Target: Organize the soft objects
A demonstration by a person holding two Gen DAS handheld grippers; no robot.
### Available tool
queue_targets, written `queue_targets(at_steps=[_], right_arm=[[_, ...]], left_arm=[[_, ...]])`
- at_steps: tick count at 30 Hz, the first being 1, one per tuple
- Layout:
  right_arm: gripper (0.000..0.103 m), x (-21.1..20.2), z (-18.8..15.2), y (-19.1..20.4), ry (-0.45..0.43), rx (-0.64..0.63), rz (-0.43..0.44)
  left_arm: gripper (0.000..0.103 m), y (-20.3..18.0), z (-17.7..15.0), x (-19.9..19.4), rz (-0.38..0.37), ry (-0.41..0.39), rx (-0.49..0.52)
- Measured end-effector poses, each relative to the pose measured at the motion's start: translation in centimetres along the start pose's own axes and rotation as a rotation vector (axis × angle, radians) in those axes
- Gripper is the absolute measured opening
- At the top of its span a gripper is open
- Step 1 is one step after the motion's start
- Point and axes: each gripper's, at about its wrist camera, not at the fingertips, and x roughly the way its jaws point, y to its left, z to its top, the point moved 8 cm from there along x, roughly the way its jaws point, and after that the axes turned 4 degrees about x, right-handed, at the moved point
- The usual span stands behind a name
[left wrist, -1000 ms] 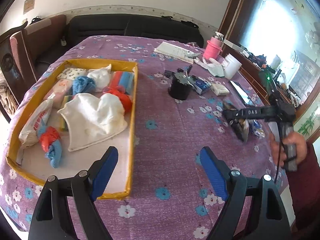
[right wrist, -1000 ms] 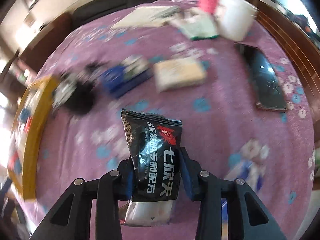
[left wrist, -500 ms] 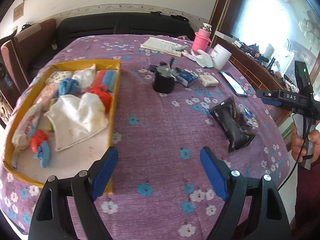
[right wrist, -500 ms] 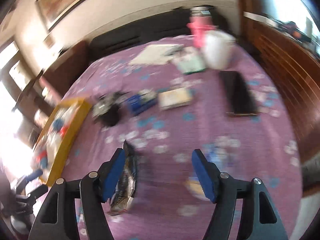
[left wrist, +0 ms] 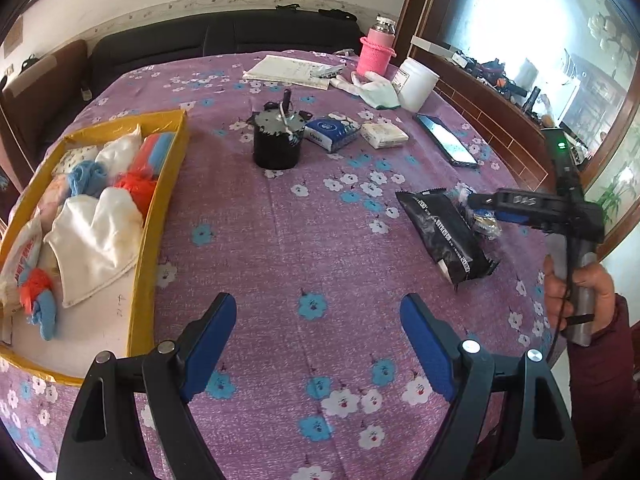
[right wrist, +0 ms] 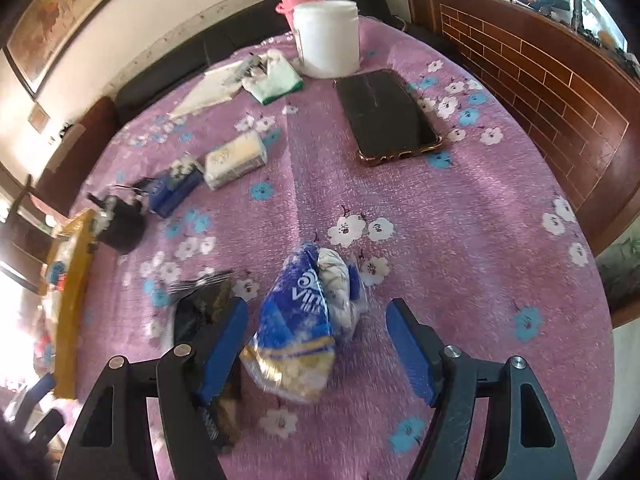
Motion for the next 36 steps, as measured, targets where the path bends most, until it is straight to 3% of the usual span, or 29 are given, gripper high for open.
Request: queue_targets(at_steps=[2,4,10,14,21,28,34,36], right_arm=[[0.055,0.8,-0.2,0.0,0.022,0.006,0.014],[0.048,0.7,-0.3,-0.4,0.014,0.013,0.022],[0.047,-0.5,-0.8,-4.6,-0.027,0.051,-0.045],[0.047,-1.1,-1.1,-5.6,-0.053,0.055,0.028],[0.048,-1.1,-1.7,-4.8,-0.114,-0.021,-0.036],[0.048,-1.4,-1.7,-5.3,-0.12,0.011,0.013],[0.048,-1.4,-1.6,-5.2,-0.121,0.021,0.024],[0.048,-1.4,-1.7,-5.1,-0.121,0.018,0.021]], left_arm=[[0.083,-0.7,0.6,0.0,0.005,-0.002,0.018],[0.083,-1.7,1.1,0.3,-0.001,0.0,0.037],[0.084,-5.3,2.7,3.2,-0.051,0.046,0.058],[0.084,-8.5,3.7,6.7,-0.08,0.093,0.083],[0.084,-11.6,5.3,11.2,-0.021,0.115,0.14],[0.084,-12.5,4.7,14.3,0.003,0.163,0.179],[0.087,-13.2,4.6,15.0,0.044,0.131,0.221],[0.079,-13.3,4.5,14.7,0.042,0.108,0.226]])
